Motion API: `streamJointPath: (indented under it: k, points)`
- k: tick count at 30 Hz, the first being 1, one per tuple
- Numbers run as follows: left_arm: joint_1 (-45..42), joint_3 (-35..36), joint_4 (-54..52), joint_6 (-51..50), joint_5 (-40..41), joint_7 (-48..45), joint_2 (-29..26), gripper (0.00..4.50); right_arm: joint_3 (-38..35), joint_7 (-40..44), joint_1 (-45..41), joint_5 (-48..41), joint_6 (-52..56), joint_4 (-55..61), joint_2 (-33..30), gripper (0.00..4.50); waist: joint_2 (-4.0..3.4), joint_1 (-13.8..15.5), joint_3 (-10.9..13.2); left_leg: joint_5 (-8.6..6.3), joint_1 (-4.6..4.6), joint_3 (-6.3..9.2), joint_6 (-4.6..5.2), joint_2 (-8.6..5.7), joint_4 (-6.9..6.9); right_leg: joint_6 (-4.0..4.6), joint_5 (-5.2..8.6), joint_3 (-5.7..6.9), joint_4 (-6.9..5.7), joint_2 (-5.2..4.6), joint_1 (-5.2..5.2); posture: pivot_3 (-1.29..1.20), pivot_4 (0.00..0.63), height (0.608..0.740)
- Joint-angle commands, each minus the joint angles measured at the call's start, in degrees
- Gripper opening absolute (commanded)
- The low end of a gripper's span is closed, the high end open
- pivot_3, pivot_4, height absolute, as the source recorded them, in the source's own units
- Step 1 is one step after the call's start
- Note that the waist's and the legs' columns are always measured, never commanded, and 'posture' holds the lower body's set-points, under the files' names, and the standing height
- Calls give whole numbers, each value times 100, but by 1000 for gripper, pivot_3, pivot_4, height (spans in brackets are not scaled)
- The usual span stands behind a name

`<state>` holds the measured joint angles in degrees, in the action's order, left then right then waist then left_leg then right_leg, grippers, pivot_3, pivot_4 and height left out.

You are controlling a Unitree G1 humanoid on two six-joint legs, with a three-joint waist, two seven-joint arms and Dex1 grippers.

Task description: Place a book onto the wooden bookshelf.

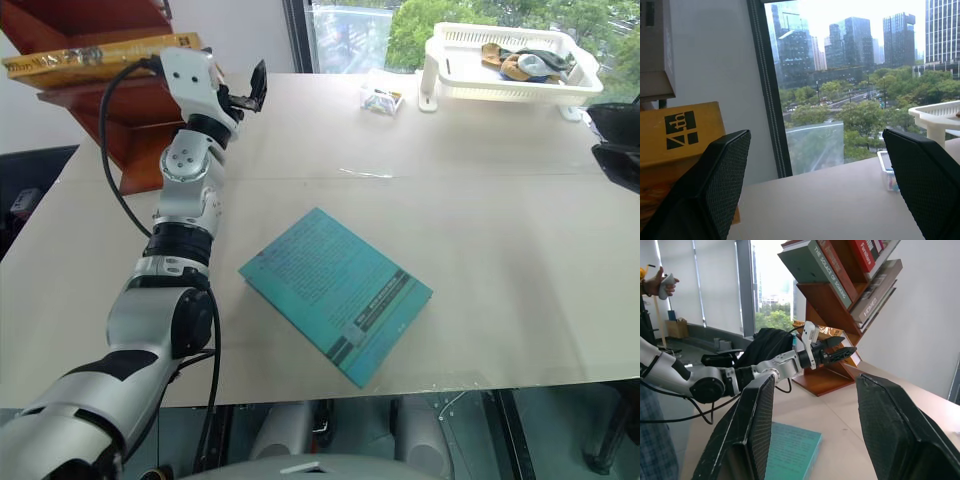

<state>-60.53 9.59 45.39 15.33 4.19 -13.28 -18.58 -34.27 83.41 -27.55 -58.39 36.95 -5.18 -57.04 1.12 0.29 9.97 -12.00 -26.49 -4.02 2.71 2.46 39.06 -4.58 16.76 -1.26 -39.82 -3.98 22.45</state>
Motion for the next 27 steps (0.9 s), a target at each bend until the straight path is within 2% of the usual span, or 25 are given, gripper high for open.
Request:
streamJointPath:
  k: [1, 7, 13, 17, 22, 24, 27]
  points:
    - [121, -47, -445, -54, 143, -261, 10, 4466, -186, 20, -30, -40, -28, 47, -162, 2648, 0, 4, 0, 0, 0, -1, 0, 0, 0, 0, 0, 1, 0, 0, 0, 0, 150, 740]
    - [785, -166, -1308, -563, 236, -592, 22, 4466, -150, 22, 257, 74, -43, 95, -97, 2648, 0, 34, 0, 0, 0, -2, -1, -1, 0, 0, 0, 0, 4, -1, -2, 0, 150, 740]
    - [2104, -318, -2702, -1470, 466, -1186, -183, 4466, -81, 72, 967, 210, -16, 251, 67, 2648, 0, 35, 0, 1, 0, 4, -2, 0, -3, 0, 0, 0, 5, -2, -2, 0, 150, 740]
    - [3229, -387, -3859, -2271, 752, -1786, -554, 4466, 30, 102, 1720, 500, -301, 459, 399, 2648, 0, 14, -2, 1, 1, 18, -2, 5, -7, 1, 1, -1, 6, 0, -2, 0, 150, 740]
    - [4324, -118, -4725, -2797, 883, -1976, -1037, 4466, 313, -189, 2370, 1423, -1204, 332, 788, 2648, -2, 26, -2, 0, 16, 19, 0, 5, -8, 1, 0, 0, 3, -1, -12, 0, 150, 740]
    - [4739, -25, -5089, -3097, 1161, -2236, -1236, 4466, 512, -230, 2791, 2064, -1853, 280, 820, 2648, -1, 35, -3, -3, 81, 17, 0, 4, -23, 3, 3, 2, 18, -4, -75, 0, 150, 740]
    - [5274, 89, -5581, -3556, 1519, -2492, -1450, 4466, 591, -689, 3149, 2693, -2646, 61, 1078, 2648, -1, 36, -6, -2, 90, 16, -1, 23, -41, 5, 4, 2, 33, -8, -80, 0, 150, 740]
